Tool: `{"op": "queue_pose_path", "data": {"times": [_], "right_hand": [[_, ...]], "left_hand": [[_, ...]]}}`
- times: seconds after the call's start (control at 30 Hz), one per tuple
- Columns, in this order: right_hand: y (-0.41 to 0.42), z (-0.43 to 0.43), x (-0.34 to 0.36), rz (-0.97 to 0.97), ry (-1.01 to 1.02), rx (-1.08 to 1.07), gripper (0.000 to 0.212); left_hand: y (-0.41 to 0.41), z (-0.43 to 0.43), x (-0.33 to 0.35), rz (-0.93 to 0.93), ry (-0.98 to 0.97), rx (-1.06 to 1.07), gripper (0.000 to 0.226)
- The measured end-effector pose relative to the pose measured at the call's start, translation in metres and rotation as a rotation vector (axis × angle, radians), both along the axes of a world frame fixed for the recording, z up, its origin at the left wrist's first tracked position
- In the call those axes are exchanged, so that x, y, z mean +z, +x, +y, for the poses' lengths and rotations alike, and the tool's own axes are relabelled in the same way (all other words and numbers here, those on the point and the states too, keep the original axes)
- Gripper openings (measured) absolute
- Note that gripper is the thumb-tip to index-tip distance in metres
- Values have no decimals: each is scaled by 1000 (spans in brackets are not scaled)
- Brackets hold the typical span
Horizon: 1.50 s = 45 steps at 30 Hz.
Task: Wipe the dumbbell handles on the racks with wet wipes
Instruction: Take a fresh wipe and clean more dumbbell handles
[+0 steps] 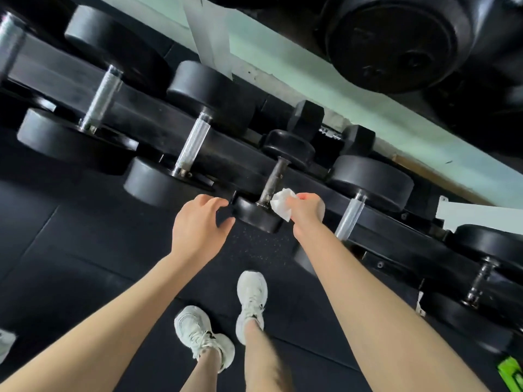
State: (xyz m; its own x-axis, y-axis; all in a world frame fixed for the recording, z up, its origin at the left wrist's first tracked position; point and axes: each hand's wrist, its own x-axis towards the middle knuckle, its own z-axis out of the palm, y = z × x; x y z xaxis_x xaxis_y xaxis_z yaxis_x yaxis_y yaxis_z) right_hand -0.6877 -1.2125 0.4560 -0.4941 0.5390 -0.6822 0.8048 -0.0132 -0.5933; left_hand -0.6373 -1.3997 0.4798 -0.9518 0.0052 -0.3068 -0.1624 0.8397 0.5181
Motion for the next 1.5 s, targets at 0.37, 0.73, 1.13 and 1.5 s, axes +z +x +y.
{"op": "queue_pose_path", "data": {"times": [0.37, 0.73, 1.13, 1.5], "right_hand": [[-79, -12, -65, 90, 306, -6, 13], [-61, -19, -85, 2, 492, 265, 16], [-50, -27, -100, -52, 654, 294, 19], [-31, -37, -109, -67, 551, 202, 20]], "left_hand": [[-65, 25, -53, -273, 16, -64, 60], [-77, 35, -106, -592, 145, -48, 37], [-82, 31, -116, -558, 195, -109, 41], [-86, 27, -126, -534, 308, -105, 38]]}}
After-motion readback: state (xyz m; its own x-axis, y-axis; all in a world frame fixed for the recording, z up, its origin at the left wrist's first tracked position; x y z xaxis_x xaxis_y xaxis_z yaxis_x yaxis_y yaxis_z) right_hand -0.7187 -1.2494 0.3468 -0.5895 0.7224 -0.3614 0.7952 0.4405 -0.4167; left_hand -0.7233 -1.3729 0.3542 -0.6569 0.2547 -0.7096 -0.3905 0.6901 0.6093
